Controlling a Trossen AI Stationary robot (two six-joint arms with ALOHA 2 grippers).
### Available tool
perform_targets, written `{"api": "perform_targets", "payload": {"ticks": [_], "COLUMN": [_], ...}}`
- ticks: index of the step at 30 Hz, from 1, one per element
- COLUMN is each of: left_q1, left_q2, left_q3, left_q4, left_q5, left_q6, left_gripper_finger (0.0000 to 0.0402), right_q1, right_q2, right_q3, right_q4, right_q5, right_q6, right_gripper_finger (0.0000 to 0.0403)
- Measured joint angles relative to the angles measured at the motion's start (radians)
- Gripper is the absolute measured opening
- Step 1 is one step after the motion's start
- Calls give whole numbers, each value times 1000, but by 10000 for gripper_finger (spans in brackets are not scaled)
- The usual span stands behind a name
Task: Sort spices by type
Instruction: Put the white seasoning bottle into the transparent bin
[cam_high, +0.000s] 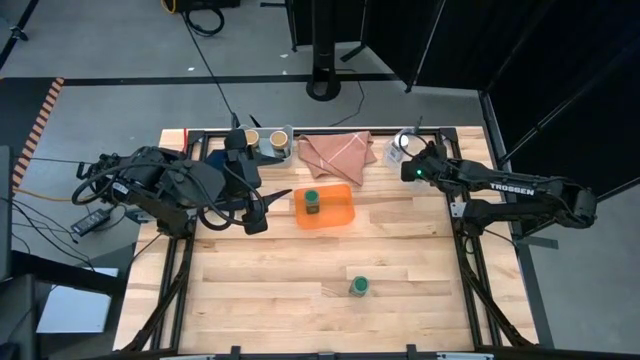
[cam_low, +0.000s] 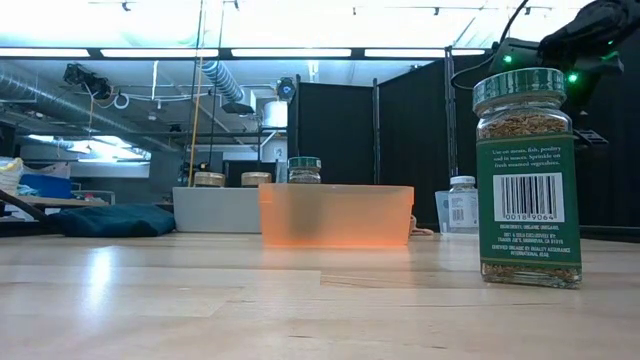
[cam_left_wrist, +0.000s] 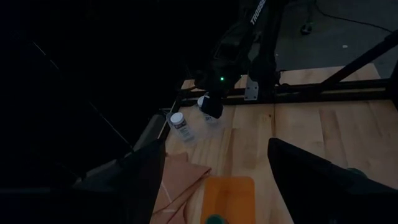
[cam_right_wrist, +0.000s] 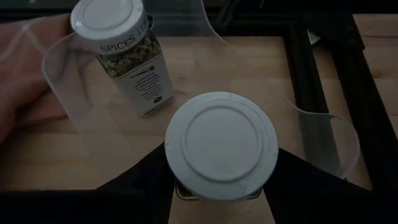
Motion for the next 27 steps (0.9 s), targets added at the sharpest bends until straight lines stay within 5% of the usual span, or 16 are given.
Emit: {"api": "perform_targets", "payload": {"ticks": [27], "left_q1": [0], "left_q2": [0], "left_q3": [0], "left_q4": [0], "left_q5": [0], "left_q6": [-6], "left_gripper_finger": [289], "right_q1": [30], "right_q2": [142], "right_q3": [3], "right_q4": [74], "right_q5": [23], "right_q6": [74], "right_gripper_finger": [217]}}
